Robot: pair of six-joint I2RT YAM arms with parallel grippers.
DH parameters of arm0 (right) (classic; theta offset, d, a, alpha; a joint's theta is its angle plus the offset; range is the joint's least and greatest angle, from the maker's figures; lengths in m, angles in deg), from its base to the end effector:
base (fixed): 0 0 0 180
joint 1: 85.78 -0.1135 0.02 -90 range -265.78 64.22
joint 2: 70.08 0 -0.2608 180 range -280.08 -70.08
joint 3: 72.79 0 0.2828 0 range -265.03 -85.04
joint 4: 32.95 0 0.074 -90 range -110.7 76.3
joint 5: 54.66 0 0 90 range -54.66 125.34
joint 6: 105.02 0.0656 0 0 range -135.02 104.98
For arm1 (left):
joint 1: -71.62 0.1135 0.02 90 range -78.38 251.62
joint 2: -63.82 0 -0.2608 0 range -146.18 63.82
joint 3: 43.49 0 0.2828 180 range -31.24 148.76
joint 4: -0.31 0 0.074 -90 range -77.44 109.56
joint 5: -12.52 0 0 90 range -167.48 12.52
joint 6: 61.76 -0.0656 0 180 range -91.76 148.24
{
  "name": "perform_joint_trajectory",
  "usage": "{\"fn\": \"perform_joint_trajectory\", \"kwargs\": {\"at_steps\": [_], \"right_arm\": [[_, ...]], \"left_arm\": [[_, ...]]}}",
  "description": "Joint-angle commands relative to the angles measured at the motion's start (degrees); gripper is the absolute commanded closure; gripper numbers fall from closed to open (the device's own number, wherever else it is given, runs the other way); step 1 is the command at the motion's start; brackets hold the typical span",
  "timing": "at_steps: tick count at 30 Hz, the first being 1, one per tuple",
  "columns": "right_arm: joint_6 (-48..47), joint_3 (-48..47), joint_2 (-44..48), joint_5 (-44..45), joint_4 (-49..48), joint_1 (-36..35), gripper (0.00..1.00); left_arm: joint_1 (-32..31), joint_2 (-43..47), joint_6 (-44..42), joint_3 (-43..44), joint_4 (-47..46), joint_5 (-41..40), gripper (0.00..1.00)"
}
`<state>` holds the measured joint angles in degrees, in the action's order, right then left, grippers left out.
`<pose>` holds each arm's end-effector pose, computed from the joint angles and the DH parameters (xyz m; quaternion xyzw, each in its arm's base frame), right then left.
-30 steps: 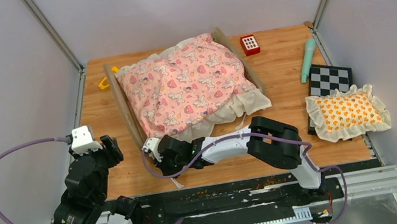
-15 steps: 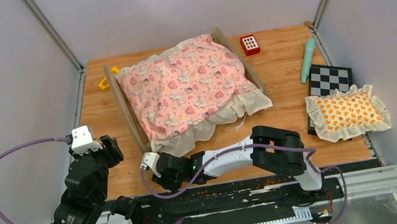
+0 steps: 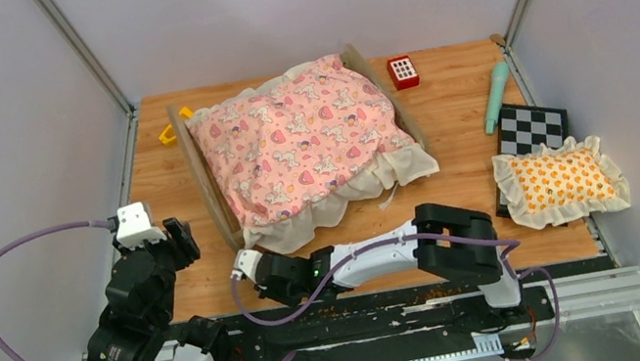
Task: Set up the pet bed
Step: Tie the ropes to the bed frame.
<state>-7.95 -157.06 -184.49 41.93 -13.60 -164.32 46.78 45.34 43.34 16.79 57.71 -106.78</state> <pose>0.0993 0.4520 0.1032 -0.5309 0.7719 0.1953 0.2902 0.1132 -0.0170 0.3494 -0.0869 0.7808 -0.0104 0.6186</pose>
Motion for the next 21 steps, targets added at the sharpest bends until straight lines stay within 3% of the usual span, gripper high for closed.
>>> {"fn": "perform_joint_trajectory", "kwargs": {"at_steps": [1, 8, 21], "right_arm": [[-5.7, 0.0, 4.6, 0.5, 9.0, 1.1, 1.00], [-14.4, -3.3, 7.5, -1.3, 15.1, 3.3, 1.00], [-24.7, -8.1, 4.2, 0.4, 16.5, 5.4, 1.00]], "left_arm": [[-0.1, 0.1, 0.0, 0.1, -1.7, 0.2, 0.33], [-0.1, 0.1, -0.1, 0.1, -1.7, 0.3, 0.33], [-0.1, 0.1, -0.2, 0.1, -1.8, 0.5, 0.33]]}}
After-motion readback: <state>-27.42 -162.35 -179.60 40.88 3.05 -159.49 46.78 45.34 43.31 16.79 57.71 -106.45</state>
